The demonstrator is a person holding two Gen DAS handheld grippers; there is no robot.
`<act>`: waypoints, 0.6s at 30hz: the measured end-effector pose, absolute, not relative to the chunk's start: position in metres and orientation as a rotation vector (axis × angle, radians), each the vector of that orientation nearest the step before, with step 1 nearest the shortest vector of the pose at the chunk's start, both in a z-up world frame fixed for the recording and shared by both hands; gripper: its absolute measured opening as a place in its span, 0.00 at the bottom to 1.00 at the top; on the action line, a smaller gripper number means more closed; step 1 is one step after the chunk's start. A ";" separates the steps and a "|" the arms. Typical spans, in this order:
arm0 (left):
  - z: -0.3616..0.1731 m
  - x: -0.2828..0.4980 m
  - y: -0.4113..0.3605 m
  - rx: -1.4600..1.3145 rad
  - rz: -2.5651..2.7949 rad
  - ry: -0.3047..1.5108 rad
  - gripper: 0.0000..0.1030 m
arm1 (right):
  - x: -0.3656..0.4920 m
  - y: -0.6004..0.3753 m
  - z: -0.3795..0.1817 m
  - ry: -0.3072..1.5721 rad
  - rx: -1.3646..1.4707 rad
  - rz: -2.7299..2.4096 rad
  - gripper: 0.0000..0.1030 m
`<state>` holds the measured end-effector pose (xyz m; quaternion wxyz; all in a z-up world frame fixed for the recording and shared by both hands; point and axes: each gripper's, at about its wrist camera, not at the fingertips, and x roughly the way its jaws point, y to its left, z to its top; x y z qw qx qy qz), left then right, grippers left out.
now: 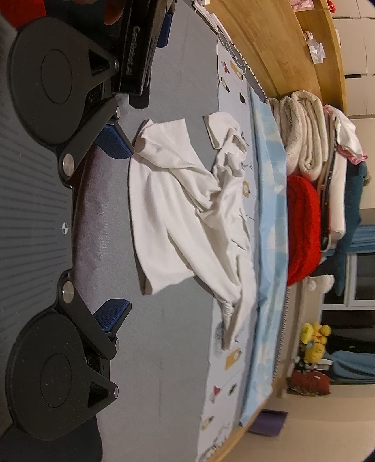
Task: Fold small clothes
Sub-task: 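Grasp the white shirt's shoulder edges with both grippers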
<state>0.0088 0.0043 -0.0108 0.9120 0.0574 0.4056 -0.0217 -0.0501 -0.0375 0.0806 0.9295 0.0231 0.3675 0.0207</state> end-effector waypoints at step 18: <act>-0.027 0.341 0.089 0.115 0.132 0.816 1.00 | 0.319 -0.190 0.036 0.739 0.211 -0.159 0.99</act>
